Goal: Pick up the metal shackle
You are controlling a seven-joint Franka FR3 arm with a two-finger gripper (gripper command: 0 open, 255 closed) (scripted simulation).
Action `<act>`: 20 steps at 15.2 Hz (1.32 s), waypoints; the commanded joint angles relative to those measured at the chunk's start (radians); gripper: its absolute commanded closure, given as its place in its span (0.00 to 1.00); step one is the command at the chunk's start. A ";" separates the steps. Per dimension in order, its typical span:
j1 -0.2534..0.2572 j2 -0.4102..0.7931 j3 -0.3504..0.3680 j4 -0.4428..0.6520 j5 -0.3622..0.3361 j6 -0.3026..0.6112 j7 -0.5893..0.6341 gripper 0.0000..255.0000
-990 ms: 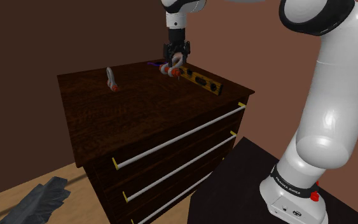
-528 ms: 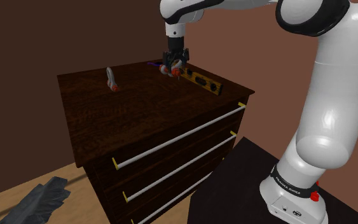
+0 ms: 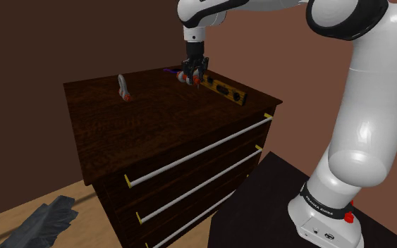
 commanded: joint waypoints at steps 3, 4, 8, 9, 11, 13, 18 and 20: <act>0.000 0.002 0.000 0.001 0.000 0.001 -0.001 1.00; 0.000 0.001 0.000 0.013 0.000 -0.012 -0.001 1.00; -0.001 0.001 0.000 0.067 0.000 -0.066 -0.001 1.00; -0.001 0.001 0.000 0.081 0.000 -0.079 -0.001 1.00; -0.001 0.003 0.000 0.110 0.000 -0.107 -0.001 1.00; -0.001 0.006 -0.001 0.141 0.000 -0.135 -0.002 1.00; -0.002 0.018 -0.001 0.226 0.001 -0.208 -0.002 1.00; -0.002 0.019 -0.001 0.229 0.001 -0.210 -0.002 1.00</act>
